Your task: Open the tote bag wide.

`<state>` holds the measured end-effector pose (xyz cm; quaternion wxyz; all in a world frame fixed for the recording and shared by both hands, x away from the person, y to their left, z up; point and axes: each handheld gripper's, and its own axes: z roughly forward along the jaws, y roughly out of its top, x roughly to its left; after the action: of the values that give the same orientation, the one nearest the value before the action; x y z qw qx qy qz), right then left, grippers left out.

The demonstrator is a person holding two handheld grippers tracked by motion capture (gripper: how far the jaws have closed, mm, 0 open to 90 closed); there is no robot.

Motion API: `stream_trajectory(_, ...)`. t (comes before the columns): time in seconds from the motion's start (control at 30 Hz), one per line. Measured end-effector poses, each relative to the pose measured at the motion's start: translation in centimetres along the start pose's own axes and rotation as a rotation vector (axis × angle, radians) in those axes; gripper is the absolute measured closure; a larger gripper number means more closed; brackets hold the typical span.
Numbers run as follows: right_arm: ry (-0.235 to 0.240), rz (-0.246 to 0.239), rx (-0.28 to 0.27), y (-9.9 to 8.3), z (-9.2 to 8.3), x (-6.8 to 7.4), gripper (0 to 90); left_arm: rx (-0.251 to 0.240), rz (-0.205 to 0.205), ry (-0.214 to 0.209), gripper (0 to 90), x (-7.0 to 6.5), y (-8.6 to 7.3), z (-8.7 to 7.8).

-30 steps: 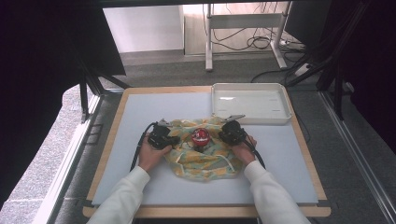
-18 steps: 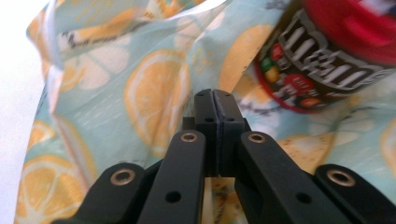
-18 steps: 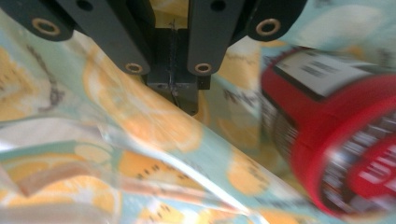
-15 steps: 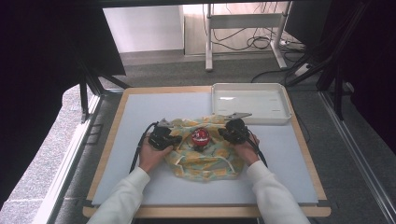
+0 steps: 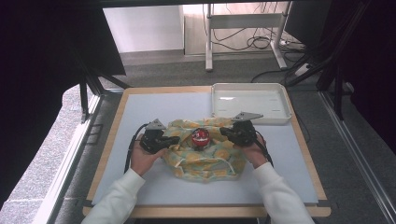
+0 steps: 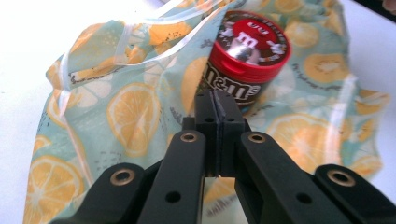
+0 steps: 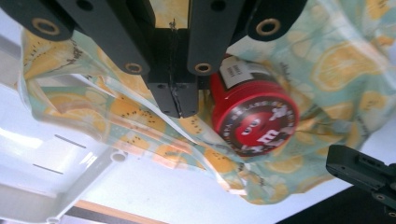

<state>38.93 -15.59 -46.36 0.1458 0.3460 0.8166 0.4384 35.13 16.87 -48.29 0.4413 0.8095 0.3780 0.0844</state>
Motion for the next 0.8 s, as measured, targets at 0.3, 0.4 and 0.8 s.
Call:
stream_trajectory(0.3, 0.041, -0.028, -0.003, -0.2, -1.3, 1.0, 89.1, -0.01, -0.005, 0.0, 89.8, -0.1, -0.7, -1.6)
stream_trajectory(0.4, 0.053, -0.027, 0.003, -0.2, -1.2, 1.2, 86.8, -0.02, -0.006, 0.002, 88.1, -0.1, -0.9, -2.1)
stream_trajectory(0.8, 0.066, -0.033, 0.007, -0.5, -1.3, 1.7, 64.7, -0.026, 0.036, 0.013, 63.1, -0.8, -0.8, -1.7)
